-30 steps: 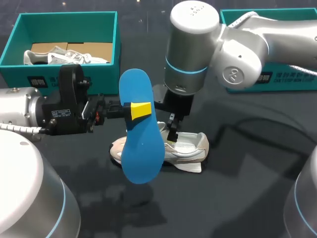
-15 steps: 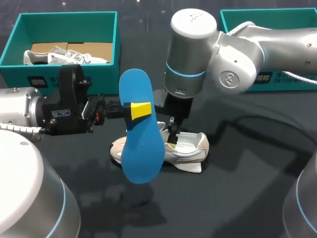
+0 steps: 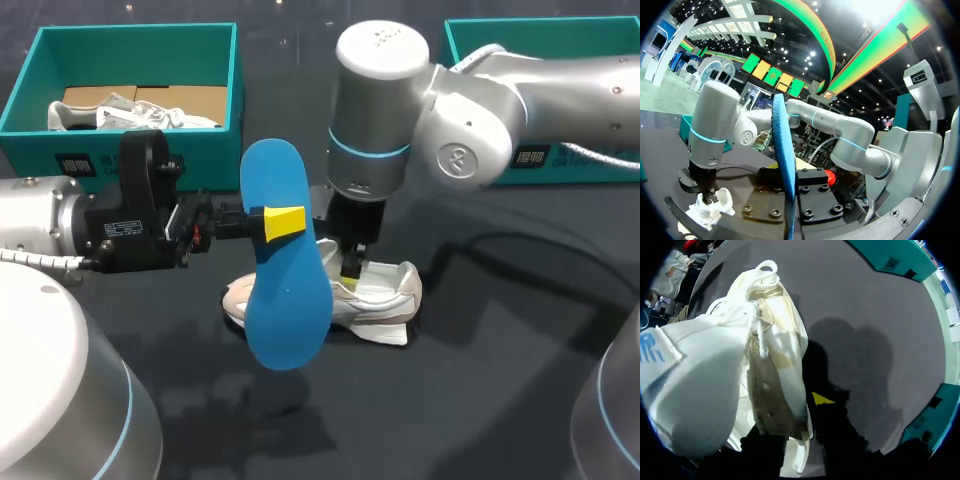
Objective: Take the shoe out of the shoebox, open the shoe tongue, remove and reinsert the insole, then place the shoe into the shoebox
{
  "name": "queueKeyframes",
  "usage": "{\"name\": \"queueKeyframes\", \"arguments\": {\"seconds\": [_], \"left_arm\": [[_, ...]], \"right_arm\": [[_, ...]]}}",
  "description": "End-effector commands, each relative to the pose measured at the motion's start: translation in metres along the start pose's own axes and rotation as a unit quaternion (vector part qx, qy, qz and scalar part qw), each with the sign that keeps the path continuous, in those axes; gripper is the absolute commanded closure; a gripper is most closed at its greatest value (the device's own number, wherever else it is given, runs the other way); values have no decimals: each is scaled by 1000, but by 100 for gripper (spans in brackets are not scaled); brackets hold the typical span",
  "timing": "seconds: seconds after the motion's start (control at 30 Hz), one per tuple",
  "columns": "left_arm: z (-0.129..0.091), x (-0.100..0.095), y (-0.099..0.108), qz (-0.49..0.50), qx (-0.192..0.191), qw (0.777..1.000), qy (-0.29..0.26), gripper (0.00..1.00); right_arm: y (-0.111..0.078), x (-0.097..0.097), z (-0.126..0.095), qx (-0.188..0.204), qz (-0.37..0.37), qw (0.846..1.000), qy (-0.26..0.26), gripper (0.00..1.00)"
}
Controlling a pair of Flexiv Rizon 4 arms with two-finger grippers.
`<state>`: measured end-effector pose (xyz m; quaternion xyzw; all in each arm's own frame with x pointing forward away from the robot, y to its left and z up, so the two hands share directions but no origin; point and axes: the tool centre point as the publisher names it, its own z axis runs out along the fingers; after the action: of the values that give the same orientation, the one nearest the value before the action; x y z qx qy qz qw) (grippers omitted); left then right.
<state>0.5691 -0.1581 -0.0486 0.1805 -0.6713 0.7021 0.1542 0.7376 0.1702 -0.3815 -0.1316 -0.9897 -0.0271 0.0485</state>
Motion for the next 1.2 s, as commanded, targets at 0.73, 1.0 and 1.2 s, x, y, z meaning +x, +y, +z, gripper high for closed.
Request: {"name": "queueKeyframes", "arguments": {"seconds": [0.73,1.0,1.2], "left_arm": [[0,1,1,0,2,1000,-2,100],[0,1,1,0,2,1000,-2,100],[0,1,1,0,2,1000,-2,100]], "right_arm": [[-16,34,-38,-57,246,967,21,100],[-17,31,-36,-75,312,947,27,100],[-14,29,-29,-104,421,900,44,100]]}}
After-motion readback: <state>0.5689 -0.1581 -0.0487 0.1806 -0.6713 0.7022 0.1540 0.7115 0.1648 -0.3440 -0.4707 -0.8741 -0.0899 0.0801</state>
